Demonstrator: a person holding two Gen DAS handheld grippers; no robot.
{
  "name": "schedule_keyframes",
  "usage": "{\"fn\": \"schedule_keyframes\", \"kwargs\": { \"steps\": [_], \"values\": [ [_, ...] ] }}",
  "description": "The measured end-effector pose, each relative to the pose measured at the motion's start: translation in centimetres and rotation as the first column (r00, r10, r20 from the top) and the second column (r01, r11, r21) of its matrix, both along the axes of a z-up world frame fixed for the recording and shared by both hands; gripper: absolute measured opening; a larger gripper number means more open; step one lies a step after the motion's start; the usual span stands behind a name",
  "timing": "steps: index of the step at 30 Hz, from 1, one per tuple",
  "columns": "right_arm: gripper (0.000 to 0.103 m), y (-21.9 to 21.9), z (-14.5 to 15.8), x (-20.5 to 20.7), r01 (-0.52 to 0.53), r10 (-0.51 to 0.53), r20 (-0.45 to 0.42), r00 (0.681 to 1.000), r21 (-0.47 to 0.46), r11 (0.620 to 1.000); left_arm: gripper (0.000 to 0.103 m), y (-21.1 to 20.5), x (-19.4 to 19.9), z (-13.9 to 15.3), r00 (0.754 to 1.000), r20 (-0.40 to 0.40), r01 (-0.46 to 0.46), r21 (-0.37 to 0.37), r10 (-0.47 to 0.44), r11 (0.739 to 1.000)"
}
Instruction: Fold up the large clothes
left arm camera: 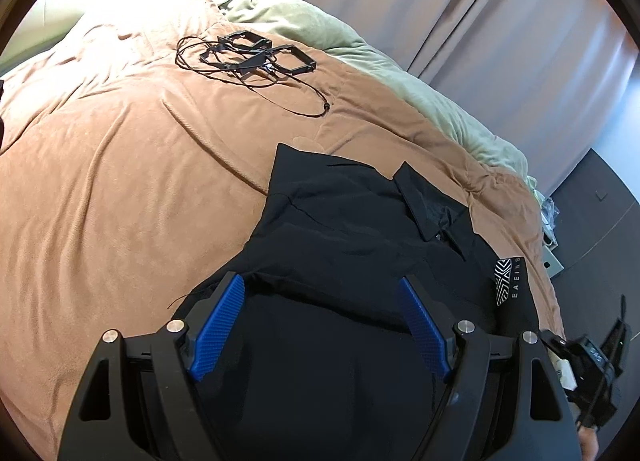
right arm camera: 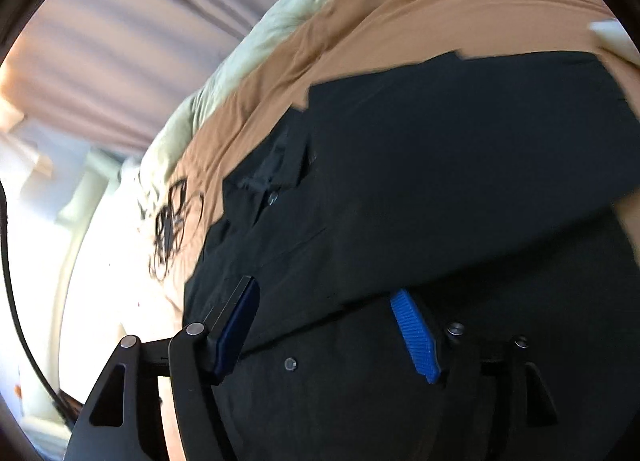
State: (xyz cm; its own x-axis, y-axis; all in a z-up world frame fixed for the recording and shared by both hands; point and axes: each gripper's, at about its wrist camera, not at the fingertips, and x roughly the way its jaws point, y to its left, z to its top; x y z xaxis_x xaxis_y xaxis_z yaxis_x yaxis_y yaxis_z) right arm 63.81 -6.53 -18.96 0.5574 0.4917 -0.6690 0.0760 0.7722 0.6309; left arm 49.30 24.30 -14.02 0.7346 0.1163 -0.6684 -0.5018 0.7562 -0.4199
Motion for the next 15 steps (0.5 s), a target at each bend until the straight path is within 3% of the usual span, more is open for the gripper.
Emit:
{"fn": "schedule_keyframes", "kwargs": {
  "steps": [8,15],
  "values": [
    [0.069,-8.3,-0.6,-1.3,0.255,-0.255,-0.044,0.966,0.001,0.967,0.08,-0.2,0.5,-0.8,1.0,-0.03,0.0,0.008,0.0,1.0],
    [0.069,-12.1,-3.2,-0.4,0.364,-0.36,-0.099,0.928,0.017,0.931,0.08,-0.6,0.8,-1.0,0.999,-0.051,0.003,0.03,-0.002,1.0]
  ]
}}
